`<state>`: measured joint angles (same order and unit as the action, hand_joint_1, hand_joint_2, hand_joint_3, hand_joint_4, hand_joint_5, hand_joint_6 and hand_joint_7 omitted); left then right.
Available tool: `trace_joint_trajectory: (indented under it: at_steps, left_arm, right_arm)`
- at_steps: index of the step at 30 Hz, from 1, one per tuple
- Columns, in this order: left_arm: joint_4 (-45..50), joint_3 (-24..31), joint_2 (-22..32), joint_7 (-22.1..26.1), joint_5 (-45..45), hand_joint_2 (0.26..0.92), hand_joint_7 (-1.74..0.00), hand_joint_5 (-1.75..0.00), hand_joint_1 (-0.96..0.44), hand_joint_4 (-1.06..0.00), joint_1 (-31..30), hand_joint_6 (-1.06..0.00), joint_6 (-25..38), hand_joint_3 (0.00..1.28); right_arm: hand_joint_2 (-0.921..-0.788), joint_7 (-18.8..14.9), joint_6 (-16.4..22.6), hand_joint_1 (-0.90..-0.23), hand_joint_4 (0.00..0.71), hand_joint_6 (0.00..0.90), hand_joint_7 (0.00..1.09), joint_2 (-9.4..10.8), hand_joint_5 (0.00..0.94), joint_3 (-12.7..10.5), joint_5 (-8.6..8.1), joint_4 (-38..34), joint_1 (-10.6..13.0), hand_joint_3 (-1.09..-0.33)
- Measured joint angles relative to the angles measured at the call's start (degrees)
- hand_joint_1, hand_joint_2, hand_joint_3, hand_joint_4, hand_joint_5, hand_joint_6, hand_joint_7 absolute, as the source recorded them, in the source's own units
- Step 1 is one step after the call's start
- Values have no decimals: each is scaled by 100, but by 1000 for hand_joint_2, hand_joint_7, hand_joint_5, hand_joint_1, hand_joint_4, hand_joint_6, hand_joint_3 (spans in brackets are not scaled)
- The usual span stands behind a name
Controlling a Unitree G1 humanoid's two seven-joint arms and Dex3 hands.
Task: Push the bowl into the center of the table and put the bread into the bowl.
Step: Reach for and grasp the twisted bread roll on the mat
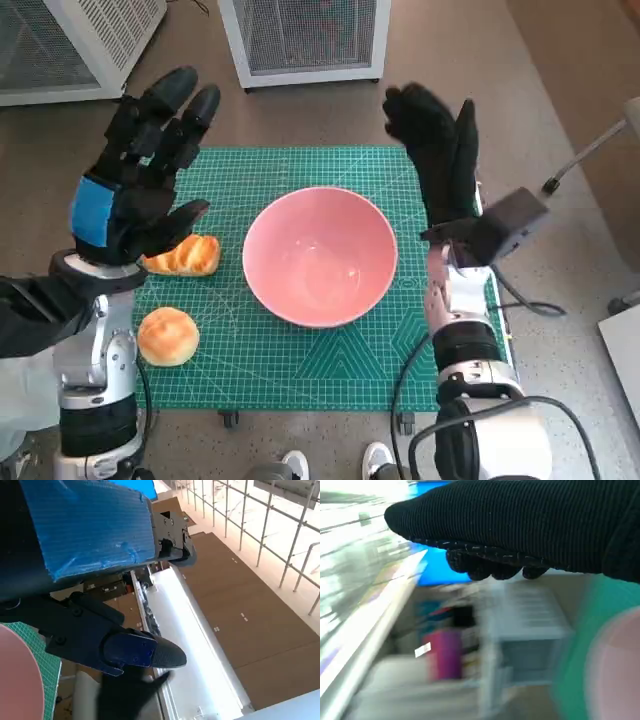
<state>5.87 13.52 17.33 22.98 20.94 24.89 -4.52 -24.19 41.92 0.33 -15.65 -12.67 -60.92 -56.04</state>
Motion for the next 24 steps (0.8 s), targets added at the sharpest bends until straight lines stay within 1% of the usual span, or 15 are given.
trace_joint_trajectory:
  at_steps: [2,5,8,10,13,14,17,20,24]
  left_arm:
    - [-12,-3,-1,-2,0,921,-407,-2,-590,-232,15,-188,-1,217]
    - [-41,-8,-3,-2,0,921,-405,-2,-590,-233,39,-190,-5,216]
    - [-91,-17,-12,0,0,921,-402,-2,-587,-233,78,-192,-18,214]
    - [-138,-22,-15,4,0,921,-401,-2,-583,-234,103,-193,-44,213]
    - [-238,-30,-21,16,-1,921,-398,-2,-580,-234,141,-195,-105,212]
    - [-264,-32,-23,19,-1,921,-397,-2,-580,-234,153,-195,-111,212]
    - [-335,-47,-28,25,-2,921,-395,-2,-574,-235,187,-197,-122,212]
    - [-372,-79,-40,25,-6,921,-392,-2,-565,-235,218,-199,-151,212]
    - [-412,-138,-68,38,-7,921,-388,-2,-561,-236,293,-200,-193,214]
  right_arm:
    - [-921,-348,87,-609,197,318,14,4,2,43,-177,323,44,-691]
    - [-921,-732,126,-609,201,331,21,0,3,145,-356,823,161,-678]
    - [-921,-1003,123,-620,204,340,25,-17,4,278,-472,1357,365,-668]
    - [-921,-1127,101,-630,205,343,26,-24,5,355,-553,1704,511,-667]
    - [-921,-1259,20,-647,205,343,26,-45,4,436,-698,2127,673,-657]
    - [-921,-1298,-15,-651,205,343,26,-54,4,448,-754,2218,706,-652]
    - [-921,-1348,-124,-658,207,341,25,-79,4,471,-855,2469,790,-634]
    - [-921,-1346,-196,-662,212,339,24,-106,6,494,-890,2680,864,-624]
    - [-921,-1294,-237,-665,214,338,24,-140,6,549,-868,2866,990,-619]
